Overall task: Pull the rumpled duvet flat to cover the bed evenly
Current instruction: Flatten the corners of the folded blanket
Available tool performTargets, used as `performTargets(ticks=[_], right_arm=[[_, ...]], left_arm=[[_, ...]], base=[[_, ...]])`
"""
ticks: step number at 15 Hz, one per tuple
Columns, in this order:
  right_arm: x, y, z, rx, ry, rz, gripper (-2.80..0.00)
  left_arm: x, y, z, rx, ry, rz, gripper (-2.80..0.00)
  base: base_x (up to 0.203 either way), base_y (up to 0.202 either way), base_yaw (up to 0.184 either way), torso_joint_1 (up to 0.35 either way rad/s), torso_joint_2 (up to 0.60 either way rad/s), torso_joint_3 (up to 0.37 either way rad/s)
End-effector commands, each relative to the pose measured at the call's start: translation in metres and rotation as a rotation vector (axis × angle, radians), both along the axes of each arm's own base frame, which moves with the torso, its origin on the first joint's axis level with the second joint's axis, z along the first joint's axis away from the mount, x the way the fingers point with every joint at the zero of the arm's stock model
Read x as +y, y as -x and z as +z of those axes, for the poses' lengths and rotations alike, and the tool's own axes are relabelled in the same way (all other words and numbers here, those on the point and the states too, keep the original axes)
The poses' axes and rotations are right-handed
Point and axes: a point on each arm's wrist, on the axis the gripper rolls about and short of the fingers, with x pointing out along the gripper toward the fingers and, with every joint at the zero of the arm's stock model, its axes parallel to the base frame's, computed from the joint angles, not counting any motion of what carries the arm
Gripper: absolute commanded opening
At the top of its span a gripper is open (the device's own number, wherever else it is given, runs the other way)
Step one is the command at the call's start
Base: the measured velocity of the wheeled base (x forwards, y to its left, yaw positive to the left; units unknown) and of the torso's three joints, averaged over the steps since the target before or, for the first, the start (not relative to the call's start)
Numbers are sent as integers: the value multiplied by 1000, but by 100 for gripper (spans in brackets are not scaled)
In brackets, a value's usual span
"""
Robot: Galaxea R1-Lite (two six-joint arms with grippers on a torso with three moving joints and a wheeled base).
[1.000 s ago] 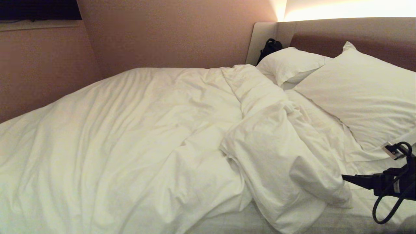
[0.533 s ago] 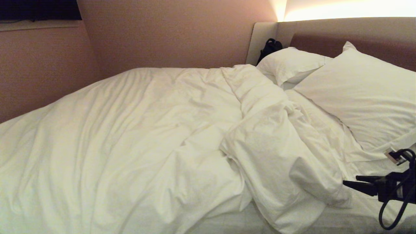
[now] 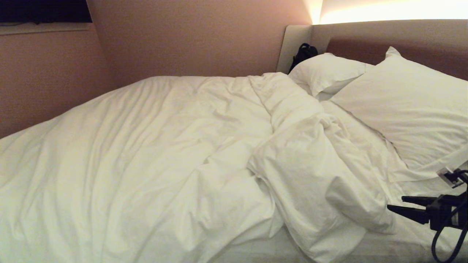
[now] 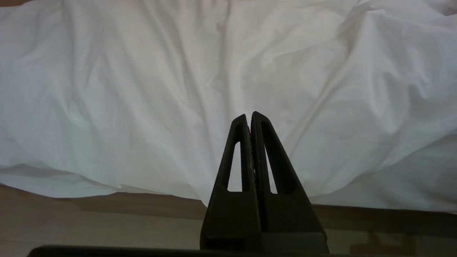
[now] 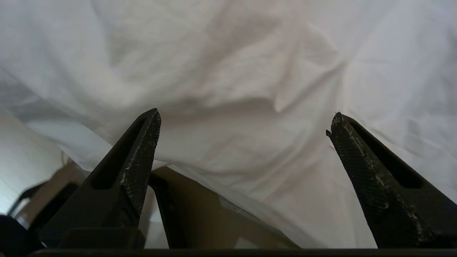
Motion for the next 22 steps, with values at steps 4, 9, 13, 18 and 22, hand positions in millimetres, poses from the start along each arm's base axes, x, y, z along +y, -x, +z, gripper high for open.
performTargets(ticks=[4, 9, 13, 18, 22], right_arm=[[5, -20, -12, 13, 2, 66, 0], [15, -37, -23, 38, 13, 117, 0], [39, -50, -23, 43, 55, 185, 0], [53, -73, -35, 88, 84, 203, 0], [54, -82, -43, 131, 98, 169, -280]], left_arm=[[0, 0, 0, 2, 0, 0, -280], [0, 0, 0, -1, -1, 1, -280], [0, 0, 0, 0, 0, 1, -280], [0, 0, 0, 0, 0, 1, -280], [0, 0, 0, 0, 0, -1, -280]], base=[[0, 0, 0, 0, 0, 0], [0, 0, 0, 0, 0, 0], [0, 0, 0, 0, 0, 0], [0, 0, 0, 0, 0, 0], [0, 0, 0, 0, 0, 0]])
